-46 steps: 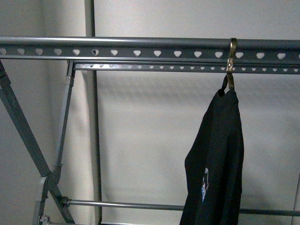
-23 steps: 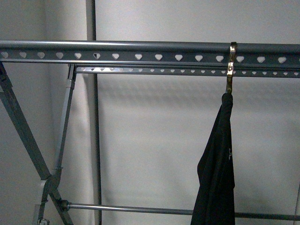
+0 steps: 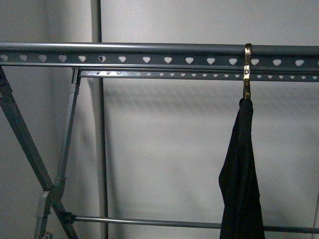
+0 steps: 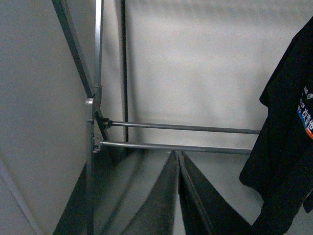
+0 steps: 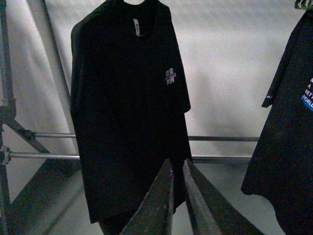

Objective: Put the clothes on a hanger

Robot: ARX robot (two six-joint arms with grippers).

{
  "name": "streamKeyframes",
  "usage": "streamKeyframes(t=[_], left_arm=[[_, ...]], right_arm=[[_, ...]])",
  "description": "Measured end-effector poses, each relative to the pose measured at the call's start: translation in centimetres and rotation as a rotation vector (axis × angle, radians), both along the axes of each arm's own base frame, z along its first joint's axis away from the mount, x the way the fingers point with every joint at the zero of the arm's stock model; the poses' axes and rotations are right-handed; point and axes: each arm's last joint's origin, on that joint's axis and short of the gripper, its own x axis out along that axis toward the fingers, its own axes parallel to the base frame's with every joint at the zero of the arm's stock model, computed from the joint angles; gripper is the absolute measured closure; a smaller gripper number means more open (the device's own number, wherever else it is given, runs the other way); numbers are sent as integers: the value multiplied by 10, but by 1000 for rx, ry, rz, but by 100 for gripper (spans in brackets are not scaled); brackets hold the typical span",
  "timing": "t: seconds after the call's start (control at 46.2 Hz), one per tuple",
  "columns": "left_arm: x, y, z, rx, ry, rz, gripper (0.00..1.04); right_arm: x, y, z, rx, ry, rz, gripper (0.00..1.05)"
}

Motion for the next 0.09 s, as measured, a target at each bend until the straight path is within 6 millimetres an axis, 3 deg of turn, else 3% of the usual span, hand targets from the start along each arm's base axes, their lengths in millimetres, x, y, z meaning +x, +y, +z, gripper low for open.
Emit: streamKeyframes(t=[0.087], left_arm=[[0, 0, 0, 0, 0, 0, 77]], right_arm=[[0, 0, 0, 0, -2, 0, 70]])
